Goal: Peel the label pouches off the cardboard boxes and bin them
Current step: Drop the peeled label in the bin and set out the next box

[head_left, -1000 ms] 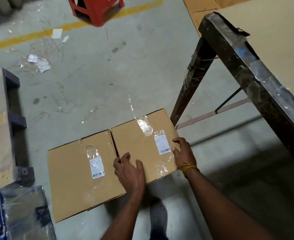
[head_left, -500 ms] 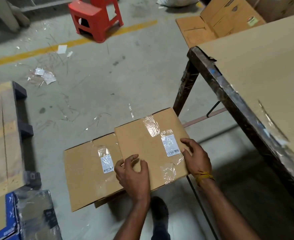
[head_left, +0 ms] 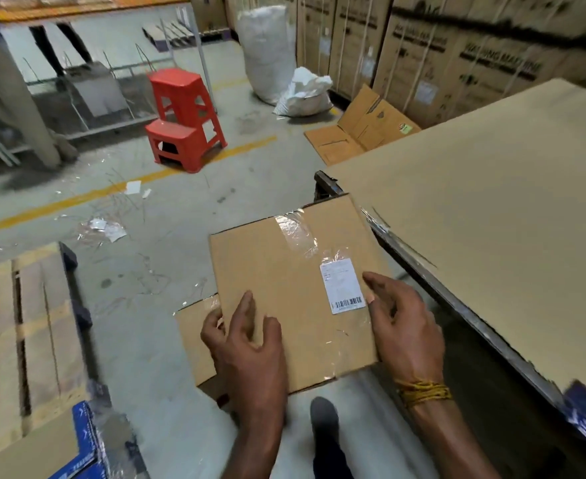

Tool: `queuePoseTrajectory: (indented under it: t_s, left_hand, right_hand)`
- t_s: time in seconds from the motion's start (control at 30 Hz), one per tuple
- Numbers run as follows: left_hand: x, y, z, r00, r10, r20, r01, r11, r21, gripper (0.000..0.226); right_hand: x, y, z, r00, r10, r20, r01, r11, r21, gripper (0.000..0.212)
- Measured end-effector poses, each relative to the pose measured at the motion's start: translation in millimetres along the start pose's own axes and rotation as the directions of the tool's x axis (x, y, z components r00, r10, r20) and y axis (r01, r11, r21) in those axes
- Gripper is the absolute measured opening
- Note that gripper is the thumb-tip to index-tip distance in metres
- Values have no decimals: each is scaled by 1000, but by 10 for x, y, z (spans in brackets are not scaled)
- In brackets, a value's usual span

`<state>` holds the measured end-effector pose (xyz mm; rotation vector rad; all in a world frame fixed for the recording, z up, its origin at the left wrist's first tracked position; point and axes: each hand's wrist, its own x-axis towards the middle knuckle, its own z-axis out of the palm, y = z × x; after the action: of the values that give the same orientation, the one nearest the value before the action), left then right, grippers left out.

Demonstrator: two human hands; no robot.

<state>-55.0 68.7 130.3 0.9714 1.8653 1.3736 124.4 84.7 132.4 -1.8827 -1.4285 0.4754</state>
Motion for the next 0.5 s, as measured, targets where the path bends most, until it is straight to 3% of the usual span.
queuePoseTrajectory:
  t_s: [0.13, 0.27, 0.5]
  left_hand:
    - [-514, 647, -357, 984, 140, 108, -150, 984, 94, 41]
    - [-1013, 1160, -268, 931, 212, 297, -256, 959, 120, 67]
    - [-2226, 1792, 545, 701, 320, 637, -444, 895, 39, 52]
  right_hand:
    - [-556, -325, -820, 991, 19, -131, -19, 1000, 6, 32]
    - [-860, -332, -1709, 967, 112, -227, -121, 992, -30, 33]
    - [-1311, 379, -3227, 853, 282, -440, -343, 937, -64, 33]
